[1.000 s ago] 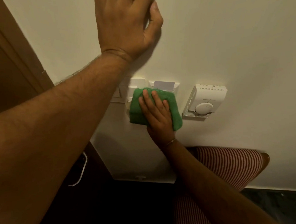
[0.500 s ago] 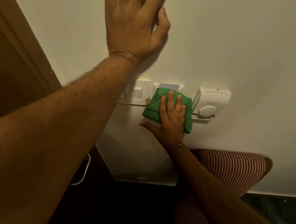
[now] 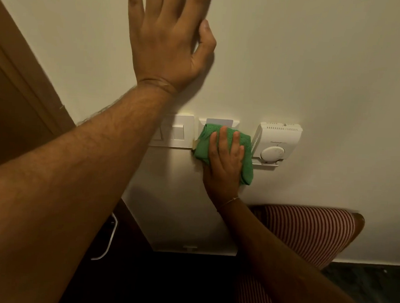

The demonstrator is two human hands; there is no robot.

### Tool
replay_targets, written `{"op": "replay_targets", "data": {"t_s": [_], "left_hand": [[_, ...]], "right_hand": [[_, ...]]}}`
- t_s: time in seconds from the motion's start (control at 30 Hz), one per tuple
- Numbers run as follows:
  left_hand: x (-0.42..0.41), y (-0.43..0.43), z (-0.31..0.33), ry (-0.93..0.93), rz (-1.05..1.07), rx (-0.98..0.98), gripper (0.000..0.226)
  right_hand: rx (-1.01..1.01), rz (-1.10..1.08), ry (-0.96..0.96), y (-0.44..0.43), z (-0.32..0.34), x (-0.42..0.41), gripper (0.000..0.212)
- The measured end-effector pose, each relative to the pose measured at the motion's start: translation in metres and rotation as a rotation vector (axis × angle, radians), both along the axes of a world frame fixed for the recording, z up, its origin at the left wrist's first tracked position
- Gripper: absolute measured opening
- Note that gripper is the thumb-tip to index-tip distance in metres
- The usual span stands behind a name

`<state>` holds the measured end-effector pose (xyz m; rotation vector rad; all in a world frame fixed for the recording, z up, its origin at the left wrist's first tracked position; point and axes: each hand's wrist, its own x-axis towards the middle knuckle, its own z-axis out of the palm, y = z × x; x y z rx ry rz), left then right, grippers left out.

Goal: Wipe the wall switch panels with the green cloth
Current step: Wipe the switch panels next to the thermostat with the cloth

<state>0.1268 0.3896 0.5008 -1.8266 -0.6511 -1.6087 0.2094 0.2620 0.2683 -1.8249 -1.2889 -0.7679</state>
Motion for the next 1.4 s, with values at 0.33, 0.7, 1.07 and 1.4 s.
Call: {"op": "replay_targets", "data": {"t_s": [0.33,0.7,1.07,1.4], "left_hand": [[0.000,0.000,-0.002,-0.020,-0.041,-0.023,0.046],[-0.004,-0.010,-0.005,-0.041,-0.143,-0.041,0.021],[-0.004,-0.017,-0.002,-0.061,-0.146,-0.030,0.033],[-0.001,-0.007,-0.005,-0.064,-0.132,-0.069,0.026]], "right_hand": [[-0.086,-0.011,-0.240,-0.005,-0.004,0.009,0.074],[0.010,0.110,-0.003,0.012,0.002,-0.017,0.060],[0.086,-0.036,0.004,-0.002,-0.007,0.008,0.061],[-0.035,0.179,-0.415,0.006,-0.011,0.014,0.046]]}}
